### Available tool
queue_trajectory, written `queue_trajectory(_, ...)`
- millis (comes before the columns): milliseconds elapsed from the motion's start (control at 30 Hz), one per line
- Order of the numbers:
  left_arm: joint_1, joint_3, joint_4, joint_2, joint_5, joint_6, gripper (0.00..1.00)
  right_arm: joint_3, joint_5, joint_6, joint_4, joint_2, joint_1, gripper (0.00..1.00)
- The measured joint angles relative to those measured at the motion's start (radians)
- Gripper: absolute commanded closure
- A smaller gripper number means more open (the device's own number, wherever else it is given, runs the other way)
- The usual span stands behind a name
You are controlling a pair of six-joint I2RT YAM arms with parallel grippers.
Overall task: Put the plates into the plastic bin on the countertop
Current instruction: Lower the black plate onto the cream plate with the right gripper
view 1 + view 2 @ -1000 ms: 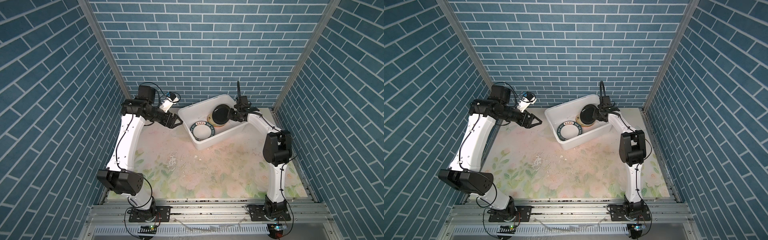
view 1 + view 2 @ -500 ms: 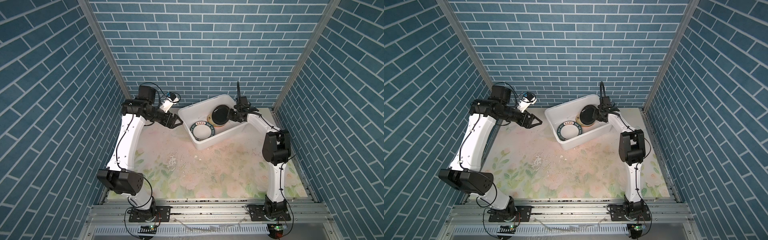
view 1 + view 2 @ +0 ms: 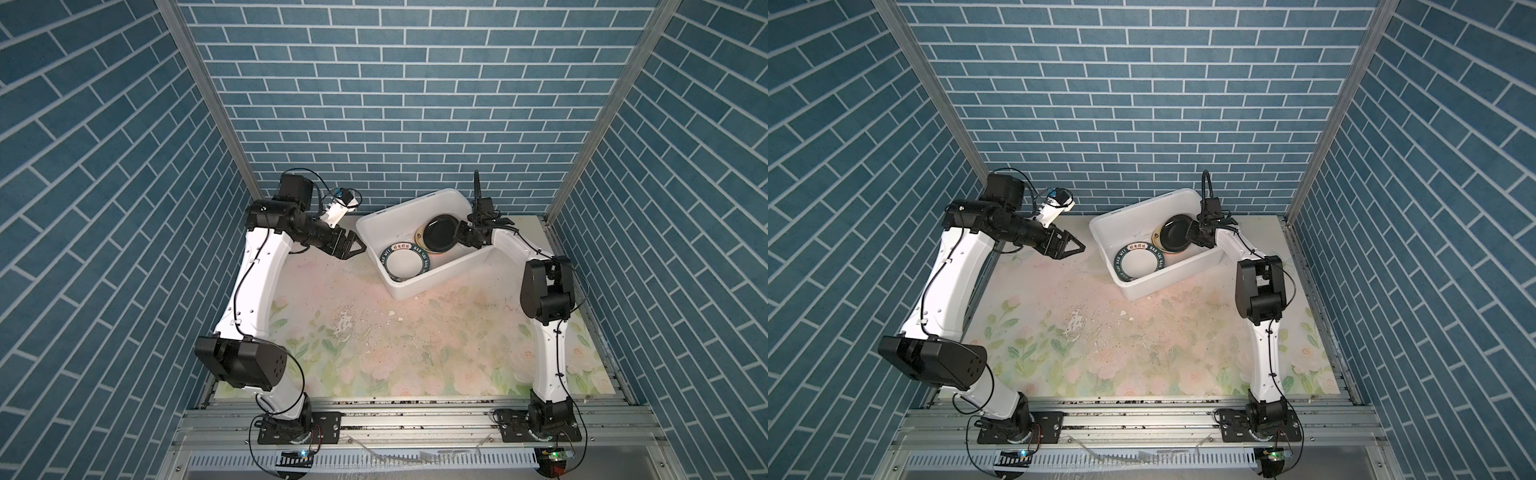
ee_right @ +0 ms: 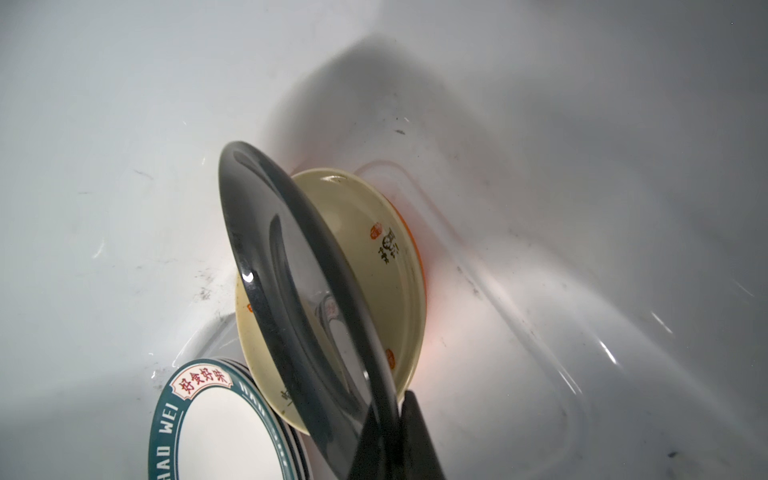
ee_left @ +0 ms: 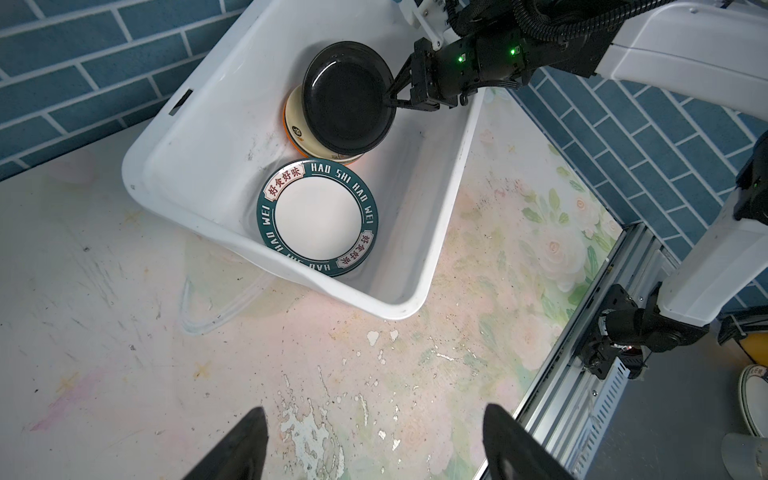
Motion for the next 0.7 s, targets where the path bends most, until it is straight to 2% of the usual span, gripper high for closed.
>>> queue_trajectory(333, 0.0, -0.009, 0.0, -0.004, -0.003, 0.001, 0.17, 0.097, -0.036, 0.026, -0.006, 0.059, 0.0, 0.99)
queue_trajectory(700, 0.0, -0.01, 0.001, -0.004, -0.002, 0.0, 0.17, 0.113, -0.065, 0.05, -0.042, 0.072, 0.0, 0.98)
